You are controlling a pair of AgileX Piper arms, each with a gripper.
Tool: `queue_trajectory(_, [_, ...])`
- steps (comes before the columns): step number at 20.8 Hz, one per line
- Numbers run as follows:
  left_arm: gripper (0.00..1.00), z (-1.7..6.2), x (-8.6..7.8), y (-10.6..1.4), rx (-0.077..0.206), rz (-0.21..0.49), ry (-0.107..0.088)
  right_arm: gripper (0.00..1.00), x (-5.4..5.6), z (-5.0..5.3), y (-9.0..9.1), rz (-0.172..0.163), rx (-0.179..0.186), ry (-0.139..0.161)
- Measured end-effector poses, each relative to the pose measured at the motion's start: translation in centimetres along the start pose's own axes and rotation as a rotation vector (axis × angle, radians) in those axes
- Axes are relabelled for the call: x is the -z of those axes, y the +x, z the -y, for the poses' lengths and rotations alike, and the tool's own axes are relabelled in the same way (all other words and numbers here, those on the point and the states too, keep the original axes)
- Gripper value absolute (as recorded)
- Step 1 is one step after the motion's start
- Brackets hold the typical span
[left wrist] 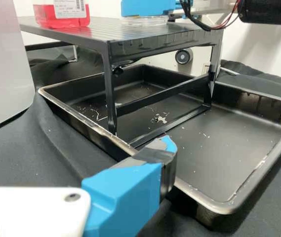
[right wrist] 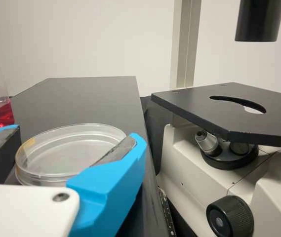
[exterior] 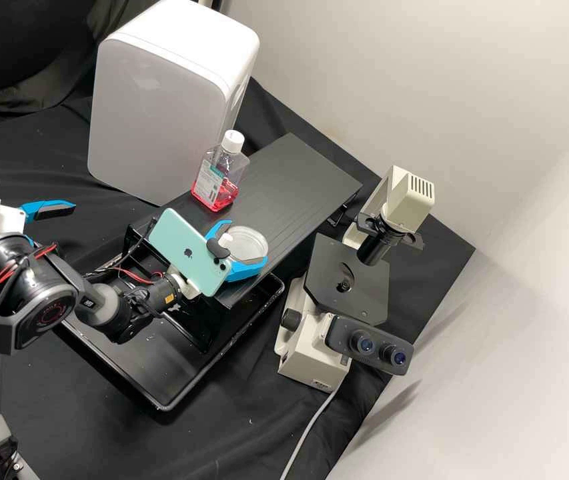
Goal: Remove the lid from the petri dish
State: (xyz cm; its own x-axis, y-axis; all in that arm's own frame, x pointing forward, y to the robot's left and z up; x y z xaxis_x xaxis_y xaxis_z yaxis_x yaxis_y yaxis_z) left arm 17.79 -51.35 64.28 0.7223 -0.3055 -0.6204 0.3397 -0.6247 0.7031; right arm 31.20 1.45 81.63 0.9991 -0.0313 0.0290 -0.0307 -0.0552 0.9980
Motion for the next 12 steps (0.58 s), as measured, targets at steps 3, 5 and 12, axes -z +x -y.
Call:
queue_trajectory(3, [1.0,0.0,0.0,0.0,0.0,0.0,0.0,0.0,-0.01,-0.01,0.0,0.001,-0.001,0.001])
queue_trajectory(5, [1.0,0.0,0.0,0.0,0.0,0.0,0.0,0.0,-0.01,-0.01,0.0,0.001,-0.002,0.001])
queue_trajectory(12, [1.0,0.0,0.0,0.0,0.0,0.0,0.0,0.0,0.26,0.09,-0.19,-0.006,0.002,0.003])
